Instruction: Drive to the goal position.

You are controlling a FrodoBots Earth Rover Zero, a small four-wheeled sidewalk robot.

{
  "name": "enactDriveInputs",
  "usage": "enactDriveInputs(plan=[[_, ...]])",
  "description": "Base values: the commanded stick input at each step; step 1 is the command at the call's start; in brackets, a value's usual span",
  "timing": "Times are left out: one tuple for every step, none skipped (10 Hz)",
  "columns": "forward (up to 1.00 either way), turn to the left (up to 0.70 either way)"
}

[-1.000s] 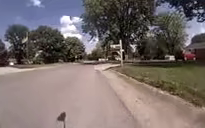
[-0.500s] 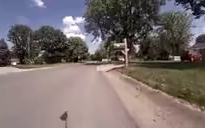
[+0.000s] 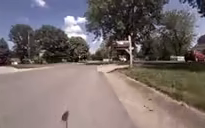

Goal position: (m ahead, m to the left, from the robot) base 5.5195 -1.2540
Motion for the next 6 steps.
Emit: enactDriveInputs(plan=[[1.0, 0.03], [1.0, 0.0], [1.0, 0.0], [1.0, 0.0], [1.0, 0.0], [1.0, 0.0]])
